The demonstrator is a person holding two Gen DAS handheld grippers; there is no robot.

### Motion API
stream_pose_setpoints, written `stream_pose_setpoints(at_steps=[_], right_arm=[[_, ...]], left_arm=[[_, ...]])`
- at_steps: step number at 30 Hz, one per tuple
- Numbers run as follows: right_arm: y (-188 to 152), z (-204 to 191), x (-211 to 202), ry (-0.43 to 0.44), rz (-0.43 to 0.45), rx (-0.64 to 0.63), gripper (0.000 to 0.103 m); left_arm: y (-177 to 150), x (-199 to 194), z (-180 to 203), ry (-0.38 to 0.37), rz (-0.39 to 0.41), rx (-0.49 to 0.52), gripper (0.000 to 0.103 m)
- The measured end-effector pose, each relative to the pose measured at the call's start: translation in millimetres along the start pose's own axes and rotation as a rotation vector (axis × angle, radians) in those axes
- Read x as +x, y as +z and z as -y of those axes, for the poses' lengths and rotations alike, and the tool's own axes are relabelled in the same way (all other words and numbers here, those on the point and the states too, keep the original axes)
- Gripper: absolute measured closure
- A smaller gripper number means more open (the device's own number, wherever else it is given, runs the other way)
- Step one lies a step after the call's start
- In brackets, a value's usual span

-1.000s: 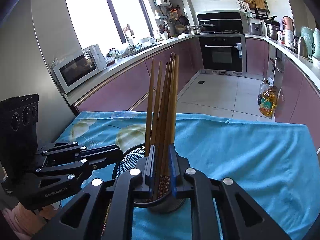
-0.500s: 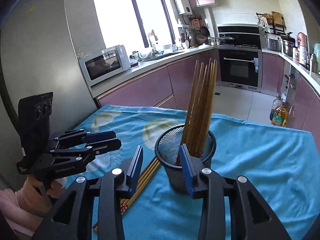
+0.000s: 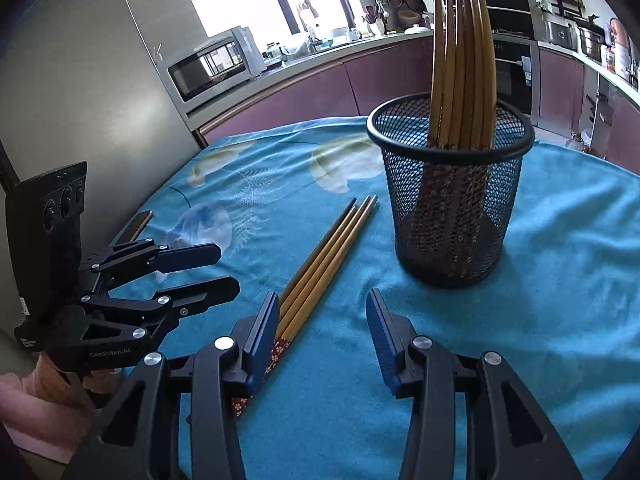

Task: Organize utensils
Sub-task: 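Withdraw both open tools from the cup to the remaining chopsticks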

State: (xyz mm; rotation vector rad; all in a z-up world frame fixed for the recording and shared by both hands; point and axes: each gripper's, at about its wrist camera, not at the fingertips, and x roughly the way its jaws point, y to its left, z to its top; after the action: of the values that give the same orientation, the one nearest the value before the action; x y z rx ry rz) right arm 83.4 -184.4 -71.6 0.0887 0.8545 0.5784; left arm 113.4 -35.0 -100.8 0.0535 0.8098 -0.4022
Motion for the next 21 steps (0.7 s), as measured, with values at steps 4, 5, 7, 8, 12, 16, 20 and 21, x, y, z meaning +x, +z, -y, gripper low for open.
stream_pose_setpoints(at_steps=[4,5,7,8,12,16,20,21], right_arm=[[-6.5,-6.6,6.7,-0.011,-0.017,-0.005,0.06],[-8.0,-7.8,7.9,-0.015,-0.021,-0.005,0.06],[-9.7,-8.2,8.2,-0.019,-0.027,-0.007,0.06],[-10.6,-9.0,9.2,-0.022,-0.03,-0.006,0.06],[-13.1,-9.7,12.3,-0.035,-0.038,-0.005,0.06],[-12.4,-16.0,18.7,-0.052,-0.044,-0.019,0.06],[-13.1,-21.1,23.1,-0.071,-0.049,-0.037,0.06],[-13.0,-22.5,23.5,-0.079,-0.05,-0.044,0.06]], left_arm=[[-7.1,0.3,2.7,-0.01,-0.008,-0.002,0.051],[-9.0,0.5,3.4,-0.012,-0.01,-0.002,0.051],[-10.3,0.5,5.6,-0.016,-0.015,-0.004,0.051],[-11.2,1.0,6.5,-0.016,-0.019,-0.003,0.05],[-14.2,2.0,7.5,-0.02,-0.03,-0.003,0.05],[-15.6,1.6,8.7,-0.013,-0.028,0.004,0.05],[-16.7,1.3,8.7,-0.012,-0.027,0.006,0.05],[-17.3,1.0,8.4,-0.012,-0.027,0.005,0.049]])
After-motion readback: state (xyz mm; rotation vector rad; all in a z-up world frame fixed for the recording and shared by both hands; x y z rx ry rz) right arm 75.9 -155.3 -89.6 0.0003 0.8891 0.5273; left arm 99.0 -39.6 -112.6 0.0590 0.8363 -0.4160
